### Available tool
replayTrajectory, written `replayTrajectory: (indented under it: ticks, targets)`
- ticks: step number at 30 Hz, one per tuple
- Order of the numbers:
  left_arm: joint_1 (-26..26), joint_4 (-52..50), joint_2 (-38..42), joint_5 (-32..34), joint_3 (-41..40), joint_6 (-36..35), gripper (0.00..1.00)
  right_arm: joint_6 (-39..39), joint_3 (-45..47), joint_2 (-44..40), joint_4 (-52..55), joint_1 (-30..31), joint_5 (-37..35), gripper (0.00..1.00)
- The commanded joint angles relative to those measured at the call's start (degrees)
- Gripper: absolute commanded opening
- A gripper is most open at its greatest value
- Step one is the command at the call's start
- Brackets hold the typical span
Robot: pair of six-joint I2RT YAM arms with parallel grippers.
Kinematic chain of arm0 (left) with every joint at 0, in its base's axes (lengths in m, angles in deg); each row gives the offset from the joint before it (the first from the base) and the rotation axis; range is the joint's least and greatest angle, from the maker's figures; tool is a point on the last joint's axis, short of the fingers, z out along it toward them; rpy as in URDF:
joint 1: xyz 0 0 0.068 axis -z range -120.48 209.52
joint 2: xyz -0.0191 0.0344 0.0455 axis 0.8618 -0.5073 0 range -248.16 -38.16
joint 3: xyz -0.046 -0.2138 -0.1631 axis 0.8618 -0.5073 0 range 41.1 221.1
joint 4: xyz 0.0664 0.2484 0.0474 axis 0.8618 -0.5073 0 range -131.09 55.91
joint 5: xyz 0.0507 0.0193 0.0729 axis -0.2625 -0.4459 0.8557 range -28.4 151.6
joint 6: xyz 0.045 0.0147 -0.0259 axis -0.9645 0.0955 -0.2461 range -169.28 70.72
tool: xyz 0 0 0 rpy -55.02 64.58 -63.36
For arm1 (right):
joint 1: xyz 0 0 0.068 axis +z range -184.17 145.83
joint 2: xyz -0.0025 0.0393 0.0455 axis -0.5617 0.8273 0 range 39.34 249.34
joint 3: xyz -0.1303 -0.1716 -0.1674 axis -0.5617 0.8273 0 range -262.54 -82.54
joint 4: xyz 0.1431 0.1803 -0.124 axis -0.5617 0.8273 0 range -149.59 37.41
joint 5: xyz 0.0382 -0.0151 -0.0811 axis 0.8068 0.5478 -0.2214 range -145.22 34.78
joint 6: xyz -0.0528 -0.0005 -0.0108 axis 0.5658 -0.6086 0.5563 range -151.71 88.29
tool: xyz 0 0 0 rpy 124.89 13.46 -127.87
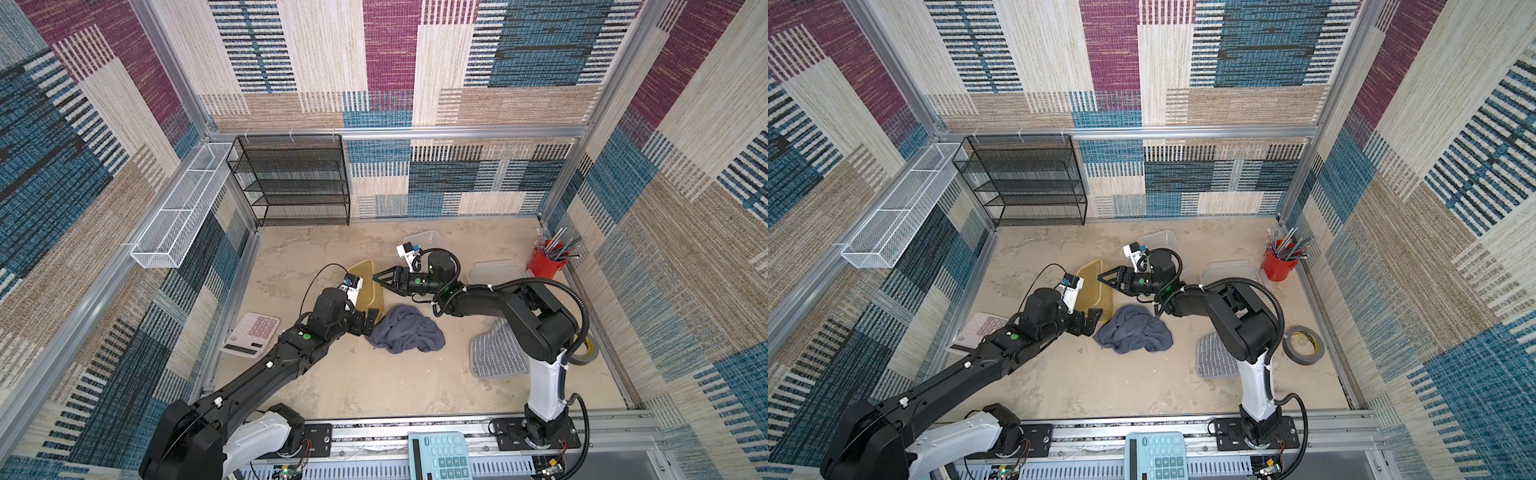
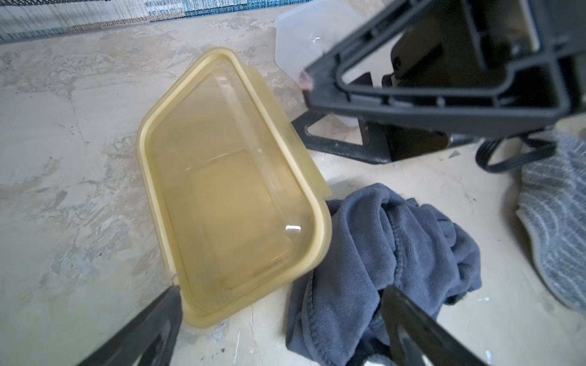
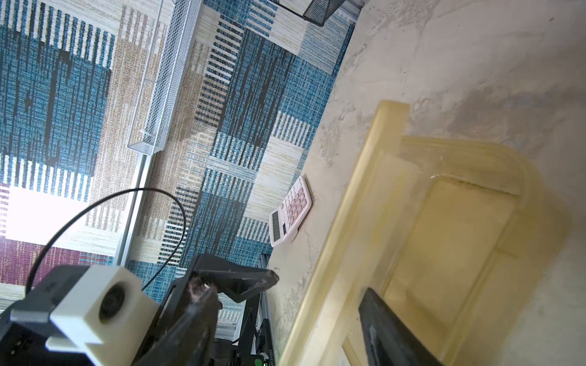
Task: Wipe the insides of the lunch boxes
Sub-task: Open the lid of the lunch box.
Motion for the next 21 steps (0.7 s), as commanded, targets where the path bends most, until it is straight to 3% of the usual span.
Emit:
replayTrajectory:
  ticks: [1, 5, 12, 21]
  targets:
    - [4.10, 2.22, -1.55, 9.87, 0.33, -4.97, 1.00, -3.06, -0.58, 0.11, -4.89, 0.05, 1.50, 0.72]
    - [5.80, 3.40, -6.75, 14.88, 1.85, -5.33, 1.00, -3.09, -0.58, -1.07, -4.70, 0.07, 1.43, 0.71]
    - [5.87, 6.21, -12.93, 19.38, 5.05, -7.05, 0.89, -3.27, -0.37, -1.45, -4.36, 0.09, 1.67, 0.71]
    - [5.88, 10.20, -15.75, 21.15, 5.03, -7.73, 0.62, 1.53, 0.74, -2.84, 2.21, 0.10, -1.34, 0.70]
